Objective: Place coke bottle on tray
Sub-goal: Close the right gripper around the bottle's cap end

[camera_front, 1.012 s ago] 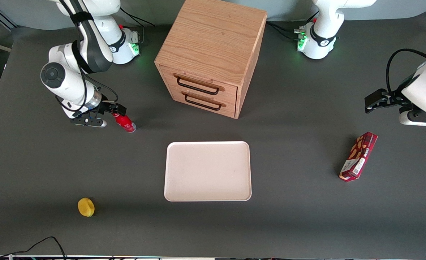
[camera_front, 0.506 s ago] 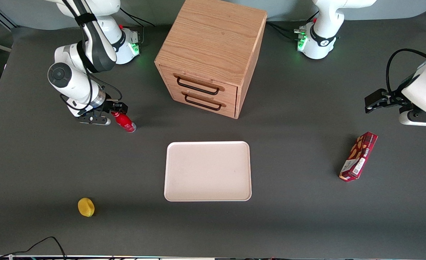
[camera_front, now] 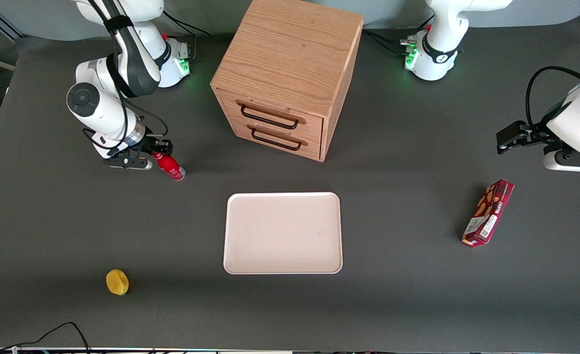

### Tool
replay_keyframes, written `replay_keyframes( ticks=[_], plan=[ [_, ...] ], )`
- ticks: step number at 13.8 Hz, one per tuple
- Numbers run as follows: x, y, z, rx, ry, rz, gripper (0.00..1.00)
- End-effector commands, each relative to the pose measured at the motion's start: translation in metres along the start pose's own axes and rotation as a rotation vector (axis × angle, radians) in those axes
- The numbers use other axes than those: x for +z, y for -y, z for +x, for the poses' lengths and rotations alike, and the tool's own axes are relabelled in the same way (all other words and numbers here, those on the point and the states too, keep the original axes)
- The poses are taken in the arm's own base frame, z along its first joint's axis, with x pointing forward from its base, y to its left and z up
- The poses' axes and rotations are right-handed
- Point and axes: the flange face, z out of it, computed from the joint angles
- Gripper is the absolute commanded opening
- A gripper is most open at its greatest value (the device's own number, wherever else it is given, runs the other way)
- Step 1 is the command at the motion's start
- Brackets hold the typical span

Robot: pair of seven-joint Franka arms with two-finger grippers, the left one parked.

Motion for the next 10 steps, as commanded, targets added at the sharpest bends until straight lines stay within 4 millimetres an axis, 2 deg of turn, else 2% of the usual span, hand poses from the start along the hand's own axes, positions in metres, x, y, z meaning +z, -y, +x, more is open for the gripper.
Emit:
replay_keyframes(
  ticks=[1,4,5,8,10],
  plan=[
    [-0.007,0.002,-0.001,-0.021,-0.02,-0.003,0.35],
    [-0.01,0.008,-0.001,-0.032,-0.024,-0.004,0.03],
    [-0.013,0.01,0.0,-0.035,-0.029,-0.003,0.0],
    [-0.026,0.015,0.002,-0.046,-0.022,-0.009,0.0],
    [-0.061,0.022,0.011,-0.054,0.011,-0.022,0.0]
  ],
)
